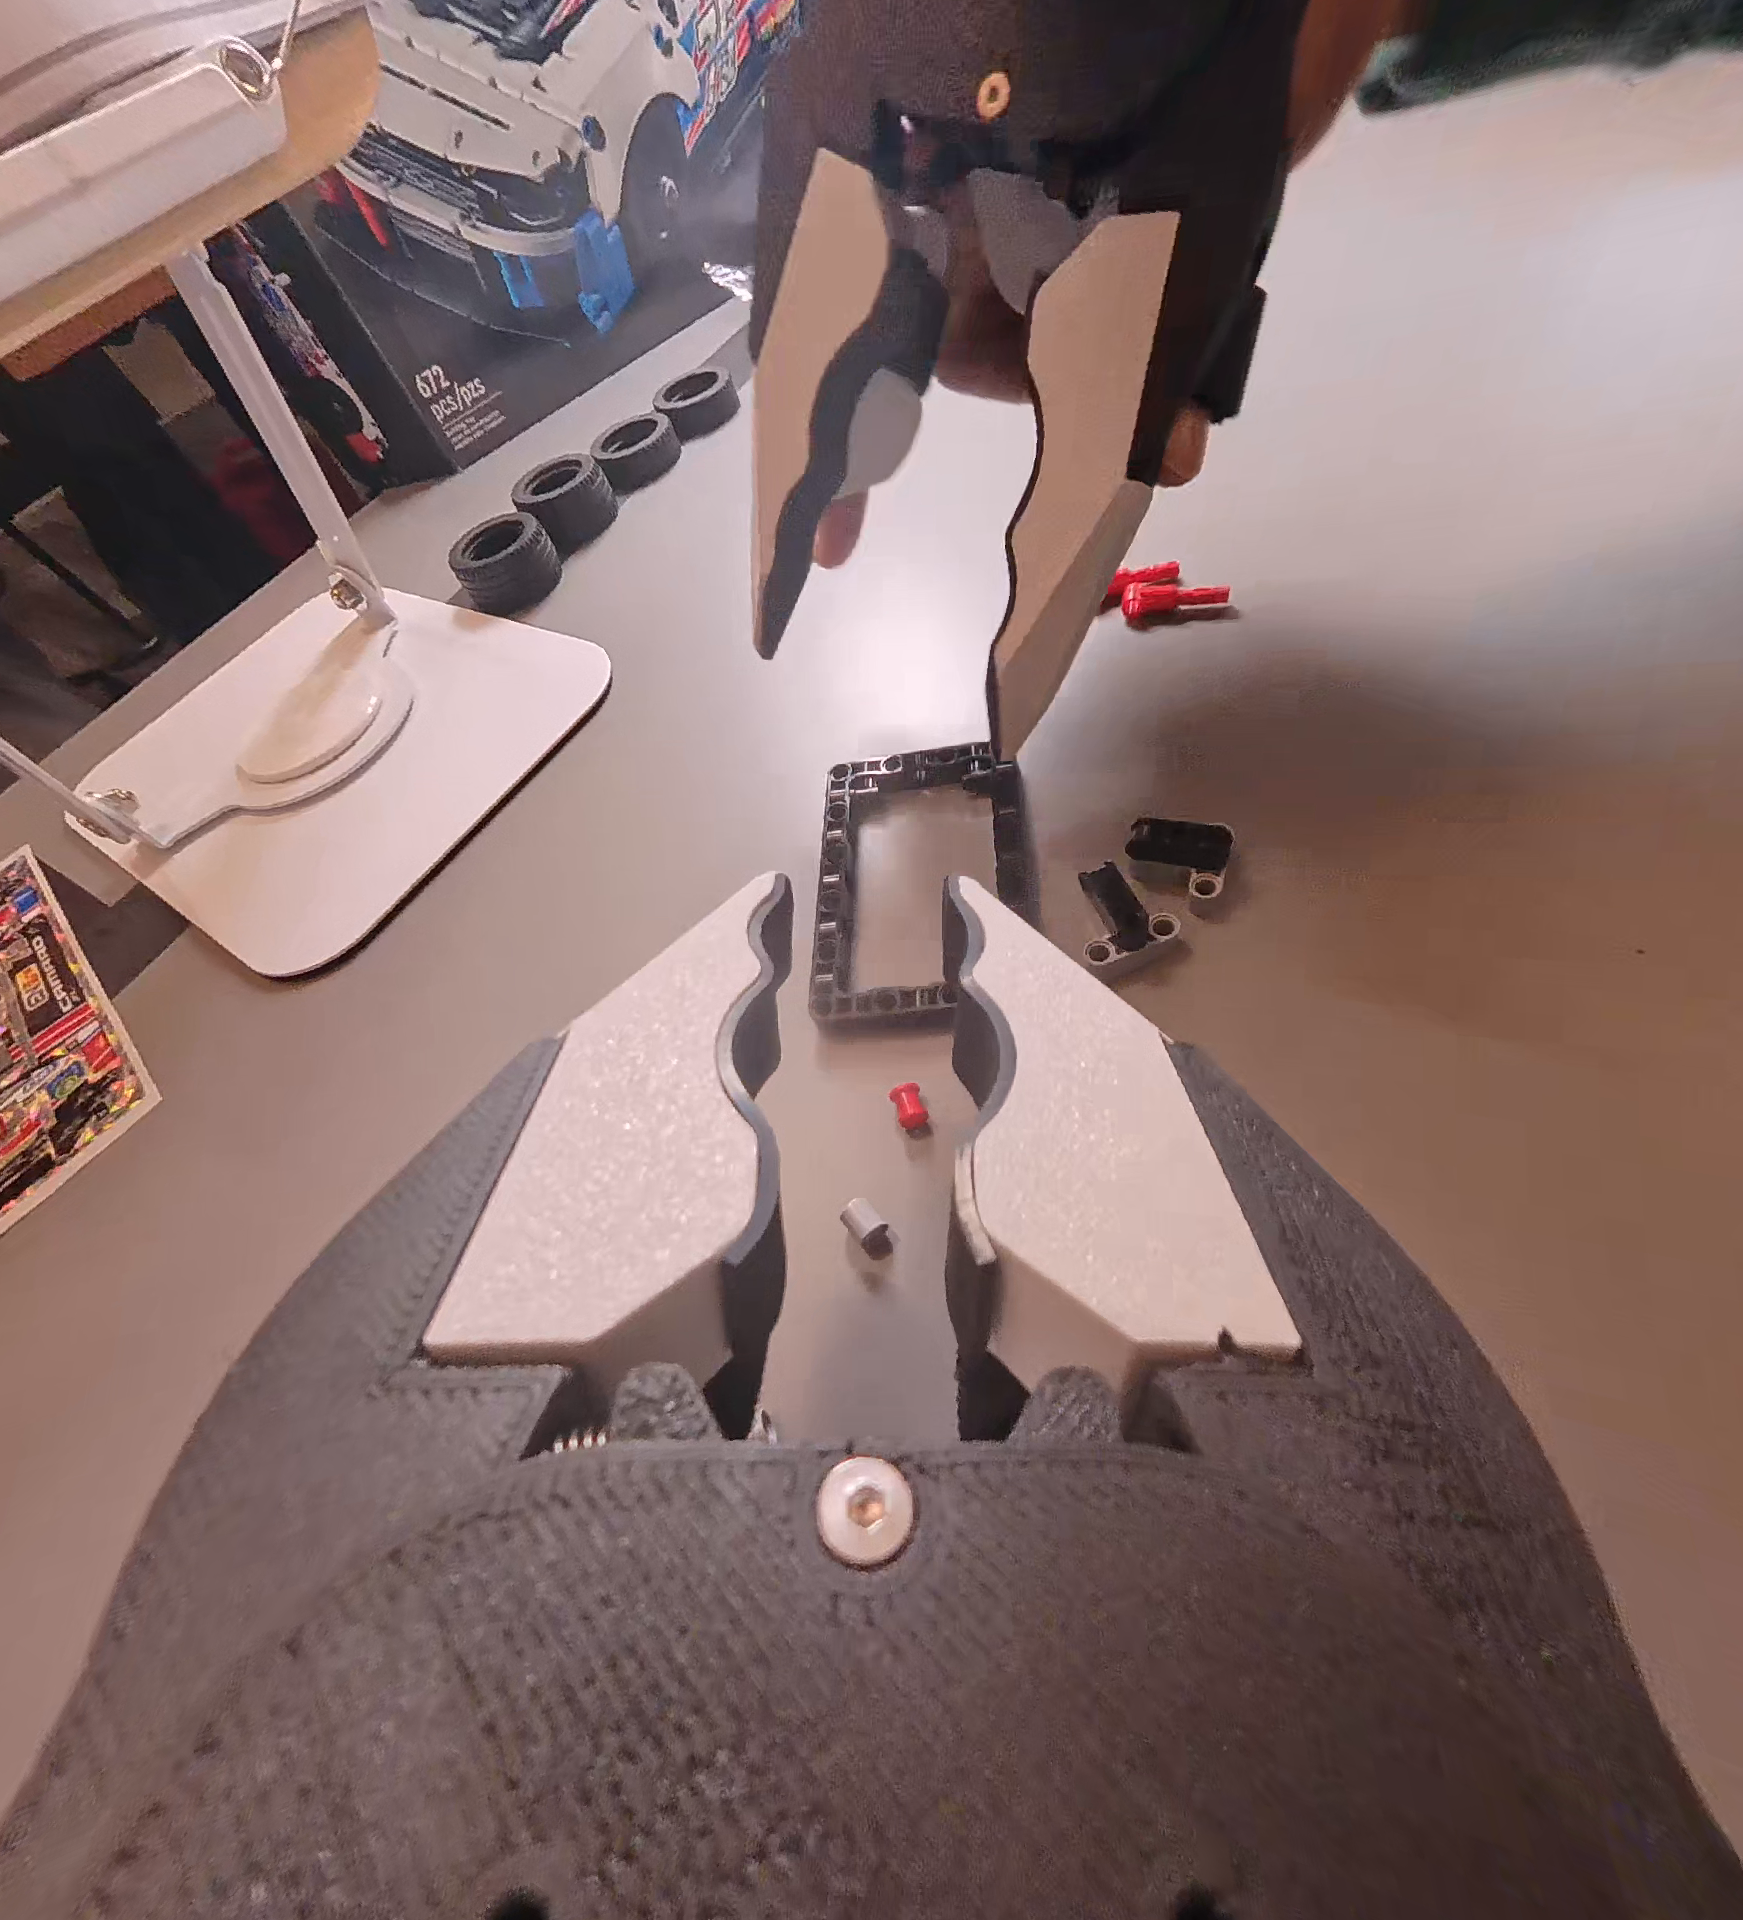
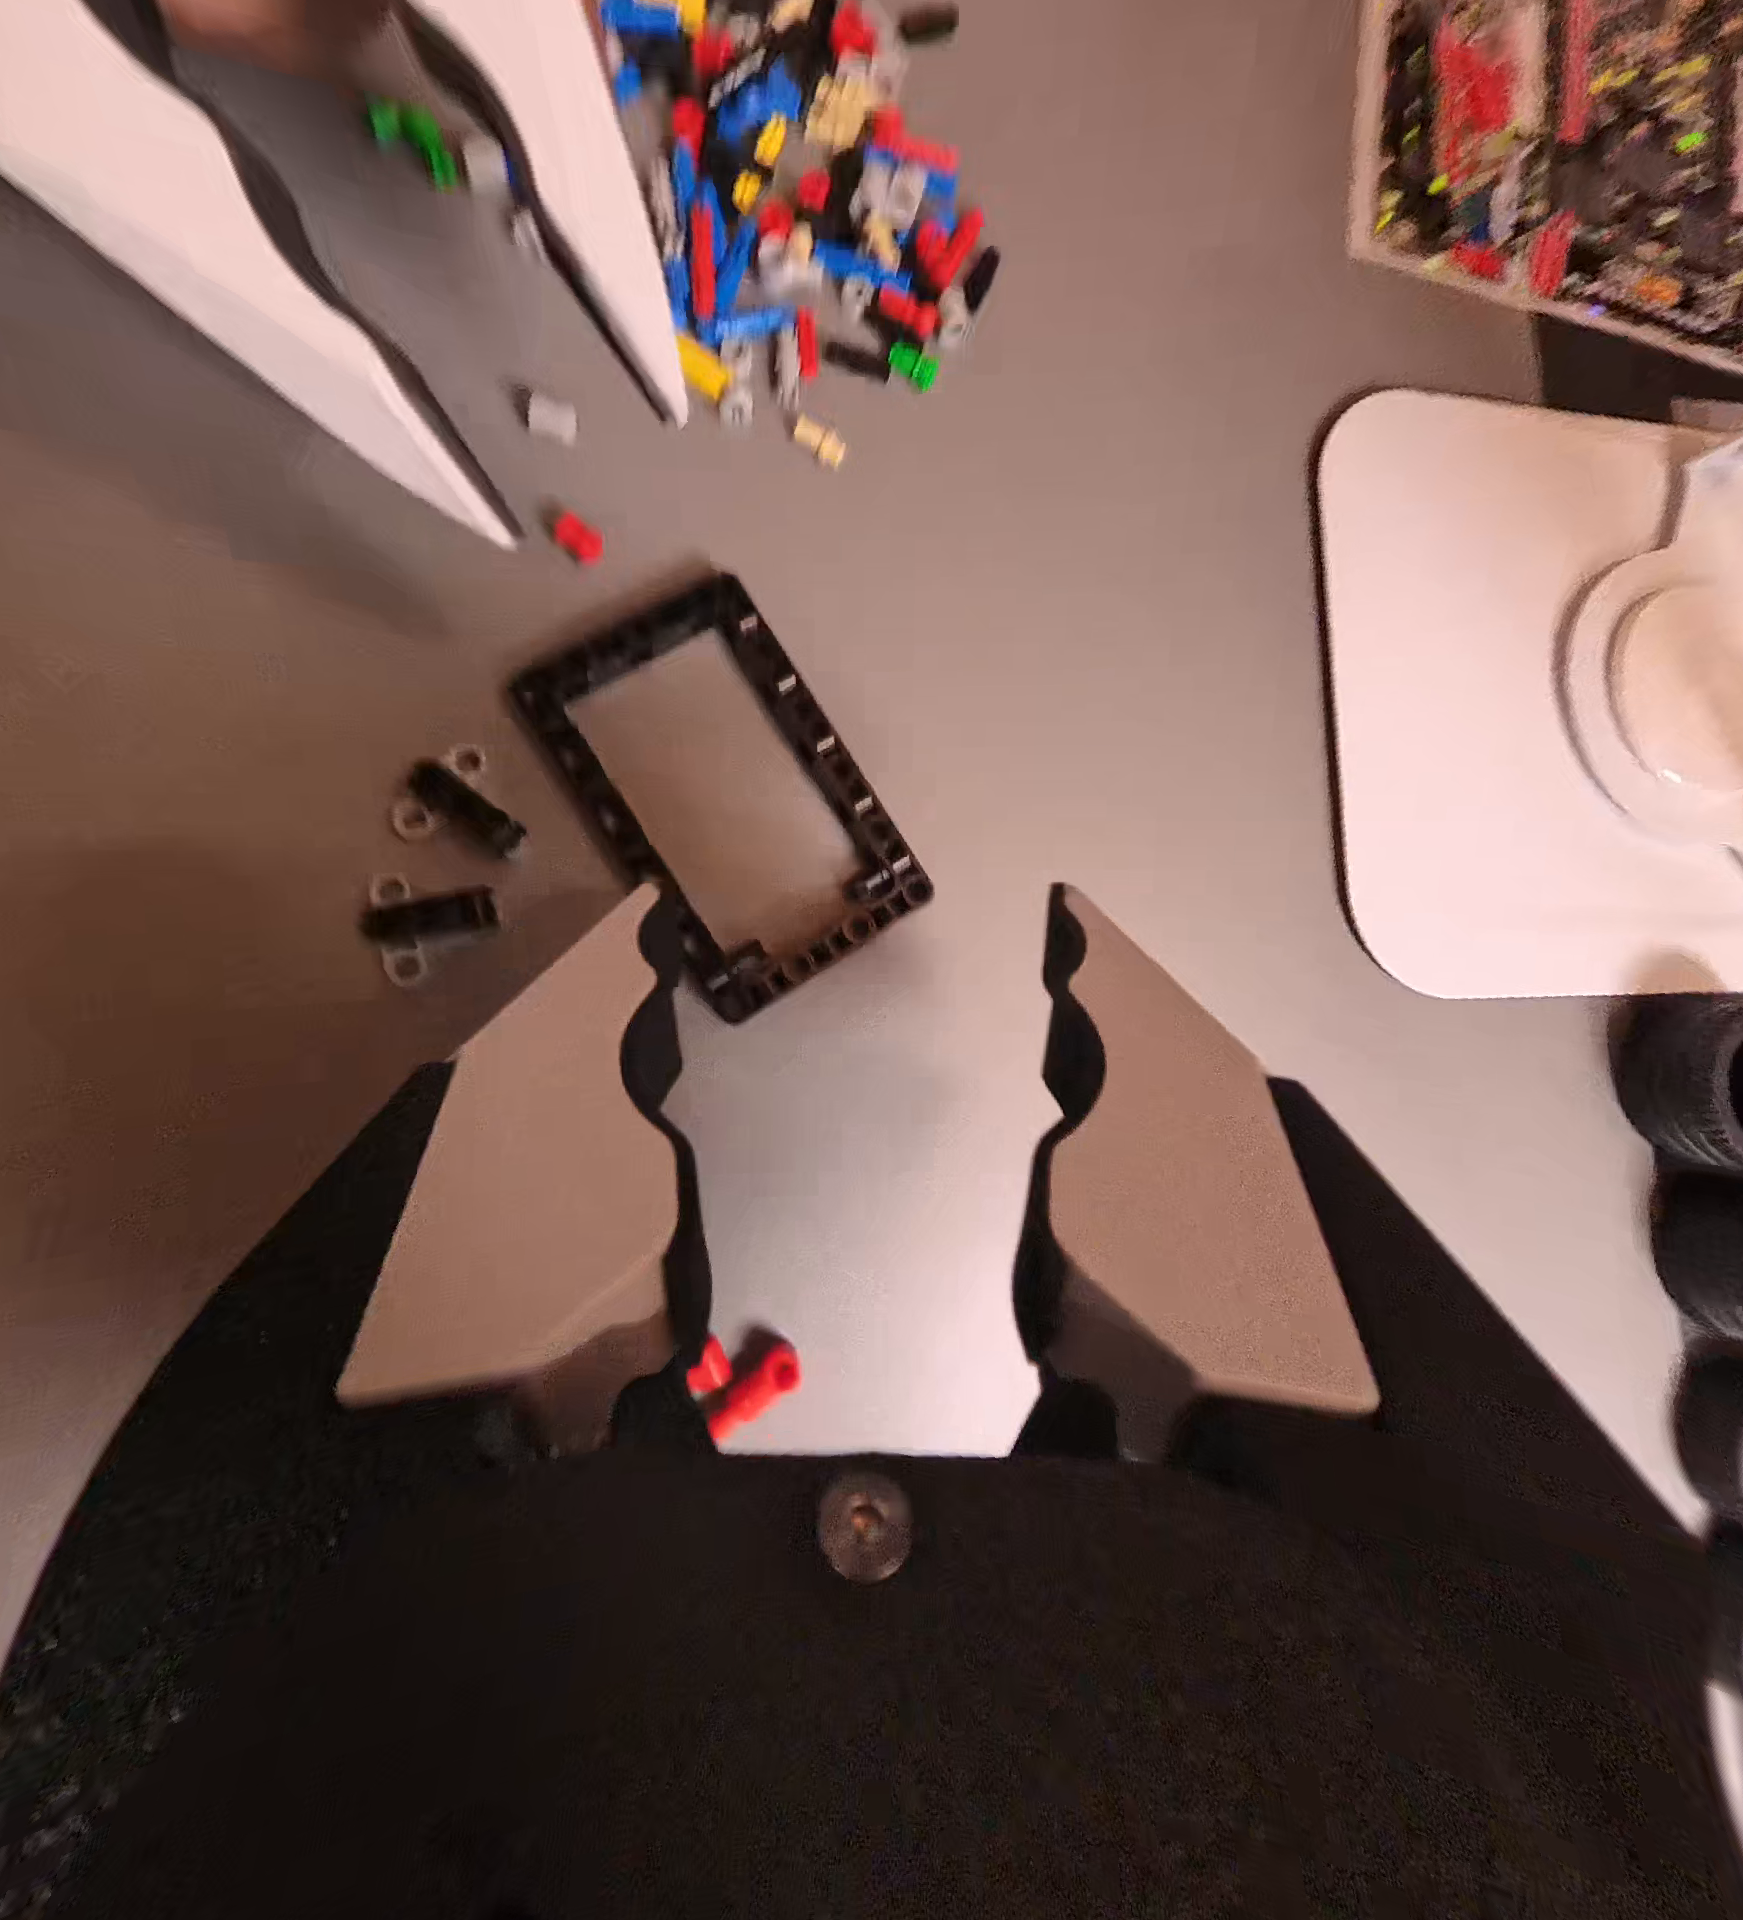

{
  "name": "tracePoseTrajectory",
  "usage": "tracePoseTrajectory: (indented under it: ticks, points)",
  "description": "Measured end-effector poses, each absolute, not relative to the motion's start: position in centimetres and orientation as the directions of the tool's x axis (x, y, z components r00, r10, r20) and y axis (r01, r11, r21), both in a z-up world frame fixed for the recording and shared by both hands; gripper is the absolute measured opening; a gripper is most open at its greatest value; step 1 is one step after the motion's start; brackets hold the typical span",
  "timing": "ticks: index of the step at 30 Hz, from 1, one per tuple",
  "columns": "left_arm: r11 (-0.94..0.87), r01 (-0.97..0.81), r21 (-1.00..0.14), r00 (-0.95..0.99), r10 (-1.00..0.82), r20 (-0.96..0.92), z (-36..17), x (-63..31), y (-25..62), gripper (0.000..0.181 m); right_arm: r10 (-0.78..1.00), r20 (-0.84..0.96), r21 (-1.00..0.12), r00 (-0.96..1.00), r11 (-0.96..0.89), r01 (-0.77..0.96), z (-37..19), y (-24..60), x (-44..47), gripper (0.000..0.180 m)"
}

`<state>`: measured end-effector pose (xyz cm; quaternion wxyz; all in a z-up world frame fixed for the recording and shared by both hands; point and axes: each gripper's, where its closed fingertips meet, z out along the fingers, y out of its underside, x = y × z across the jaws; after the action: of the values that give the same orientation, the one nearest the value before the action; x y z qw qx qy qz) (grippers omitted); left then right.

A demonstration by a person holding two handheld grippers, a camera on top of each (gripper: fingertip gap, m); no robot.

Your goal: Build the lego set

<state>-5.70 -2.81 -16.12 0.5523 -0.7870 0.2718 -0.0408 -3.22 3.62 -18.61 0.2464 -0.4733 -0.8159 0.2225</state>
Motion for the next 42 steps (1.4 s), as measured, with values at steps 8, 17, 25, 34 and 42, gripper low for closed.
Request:
tracePoseTrajectory:
  ticks: [8, 17, 25, 34, 42]
  points:
    - [-0.262, -0.378, -0.888, 0.857, -0.461, -0.229, -16.6, -6.2, -2.5, 0.029, 0.778, 0.095, -0.506, -0.621, 0.575, 0.643, -21.1, 2.6, -4.9, 0.082]
    - [-0.271, -0.371, -0.888, 0.856, -0.471, -0.214, -17.0, -6.6, -2.4, 0.03, 0.793, 0.016, -0.527, -0.609, 0.524, 0.669, -21.2, 1.4, -3.9, 0.051]
    - [-0.307, -0.395, -0.866, 0.838, -0.506, -0.203, -17.6, -6.8, -2.7, 0.05, 0.852, 0.081, -0.499, -0.518, 0.484, 0.719, -21.3, 2.2, -3.0, 0.033]
    - [-0.286, -0.51, -0.811, 0.742, -0.624, -0.246, -17.8, -6.7, -4.3, 0.046, 0.86, 0.077, -0.59, -0.504, 0.447, 0.672, -19.2, -3.8, 2.7, 0.039]
    - [-0.308, -0.722, -0.619, 0.533, -0.819, -0.214, -21.0, -4.6, -4.4, 0.075, 0.859, 0.075, -0.608, -0.506, 0.442, 0.659, -21.2, -4.0, 2.0, 0.036]
